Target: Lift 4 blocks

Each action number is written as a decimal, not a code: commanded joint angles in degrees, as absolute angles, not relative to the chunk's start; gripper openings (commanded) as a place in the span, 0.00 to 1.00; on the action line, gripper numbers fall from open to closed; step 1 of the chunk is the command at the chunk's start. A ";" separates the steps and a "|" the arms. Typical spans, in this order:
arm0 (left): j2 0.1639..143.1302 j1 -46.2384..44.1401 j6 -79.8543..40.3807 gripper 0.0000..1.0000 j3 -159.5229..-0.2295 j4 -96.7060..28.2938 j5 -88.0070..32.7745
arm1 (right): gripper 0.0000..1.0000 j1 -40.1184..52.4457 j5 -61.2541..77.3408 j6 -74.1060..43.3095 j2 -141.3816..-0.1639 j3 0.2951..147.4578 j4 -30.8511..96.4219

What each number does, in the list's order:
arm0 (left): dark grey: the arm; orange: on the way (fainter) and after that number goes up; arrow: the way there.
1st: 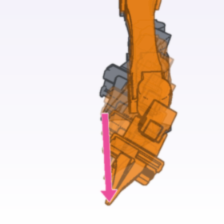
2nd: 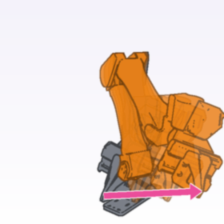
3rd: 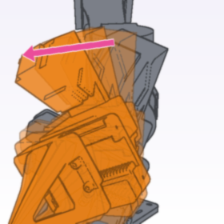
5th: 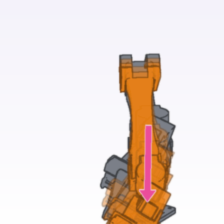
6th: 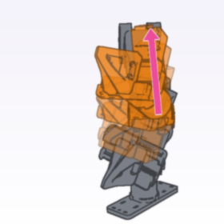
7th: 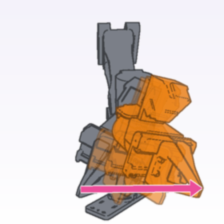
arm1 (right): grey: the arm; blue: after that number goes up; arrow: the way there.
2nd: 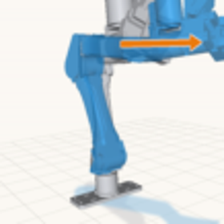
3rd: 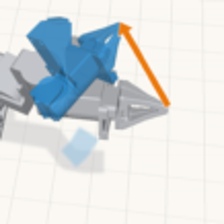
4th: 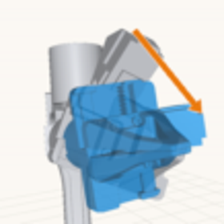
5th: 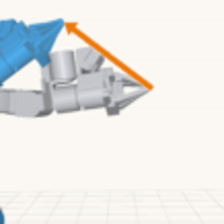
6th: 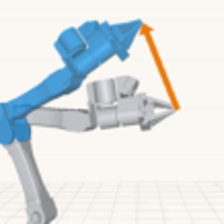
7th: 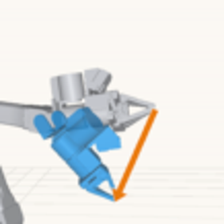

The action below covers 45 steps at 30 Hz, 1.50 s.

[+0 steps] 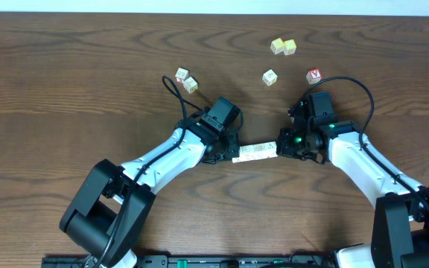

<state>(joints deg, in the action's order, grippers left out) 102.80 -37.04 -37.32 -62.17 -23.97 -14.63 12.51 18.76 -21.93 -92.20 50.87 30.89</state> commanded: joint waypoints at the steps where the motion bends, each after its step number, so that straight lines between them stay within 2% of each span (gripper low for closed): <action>1: 103.00 -39.72 -37.19 0.07 -63.96 -22.02 -20.93 | 0.01 15.11 29.39 -22.74 -92.31 49.98 29.58; 27: 107.26 -39.72 -37.39 0.07 -63.96 -21.37 -20.97 | 0.01 15.49 28.29 -24.86 -92.31 45.23 23.05; 45: 107.26 -39.70 -37.36 0.07 -63.96 -21.32 -20.95 | 0.01 15.49 23.38 -27.66 -92.31 43.68 23.70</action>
